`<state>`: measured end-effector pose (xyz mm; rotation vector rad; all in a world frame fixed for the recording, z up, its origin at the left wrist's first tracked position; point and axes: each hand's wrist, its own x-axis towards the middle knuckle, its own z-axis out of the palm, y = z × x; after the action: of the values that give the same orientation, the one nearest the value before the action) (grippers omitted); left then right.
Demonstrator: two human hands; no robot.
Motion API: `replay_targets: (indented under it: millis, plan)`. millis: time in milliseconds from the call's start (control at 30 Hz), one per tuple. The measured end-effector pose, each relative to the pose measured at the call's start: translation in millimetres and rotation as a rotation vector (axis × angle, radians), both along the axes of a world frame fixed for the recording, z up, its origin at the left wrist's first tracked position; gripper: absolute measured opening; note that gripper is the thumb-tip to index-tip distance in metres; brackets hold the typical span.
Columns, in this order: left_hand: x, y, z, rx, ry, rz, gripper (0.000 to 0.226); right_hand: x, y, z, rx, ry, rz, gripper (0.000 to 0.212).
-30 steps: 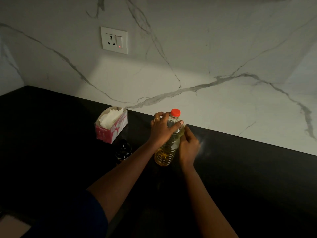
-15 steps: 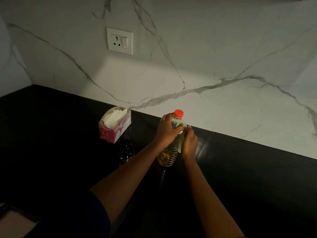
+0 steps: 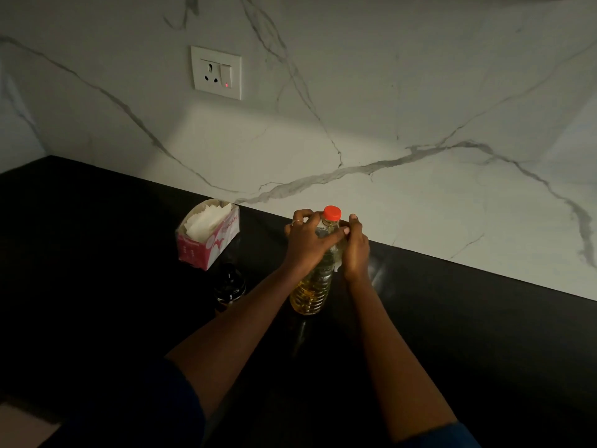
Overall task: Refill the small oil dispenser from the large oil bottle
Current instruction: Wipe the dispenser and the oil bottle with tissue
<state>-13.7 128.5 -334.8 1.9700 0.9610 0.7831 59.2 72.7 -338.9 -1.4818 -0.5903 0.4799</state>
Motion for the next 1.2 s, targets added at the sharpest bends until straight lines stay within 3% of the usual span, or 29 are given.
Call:
replay_targets:
  millis: [133, 267, 467, 600, 767, 933, 1200]
  plan:
    - [-3.4, 3.4, -0.6, 0.050, -0.010, -0.007, 0.051, -4.1, -2.5, -25.0, -0.032, 0.175, 0.061, 0.052]
    - [-6.5, 3.3, 1.1, 0.126, 0.021, 0.020, 0.053, -19.5, -9.8, -46.3, 0.029, 0.268, -0.045, 0.053]
    - [-7.0, -0.1, 5.0, 0.178, 0.080, 0.058, 0.055, -28.9, -13.2, -38.1, 0.317, 0.418, -0.063, 0.042]
    - [-9.8, 0.1, 7.6, 0.190, 0.099, 0.056, 0.055, -21.0, -9.6, -27.2, 0.347, 0.399, -0.018, 0.044]
    - [-9.8, -0.6, 8.3, 0.179, 0.107, 0.047, 0.053, -13.2, -3.9, -43.9, 0.053, 0.297, 0.008, 0.050]
    - [-9.0, -0.9, 8.2, 0.192, 0.115, 0.052, 0.052, -16.8, -11.8, -66.8, -0.076, 0.303, -0.022, 0.045]
    - [-8.4, -1.8, 9.2, 0.200, 0.130, 0.055, 0.054, -21.4, -24.9, -40.2, 0.161, 0.343, 0.103, 0.031]
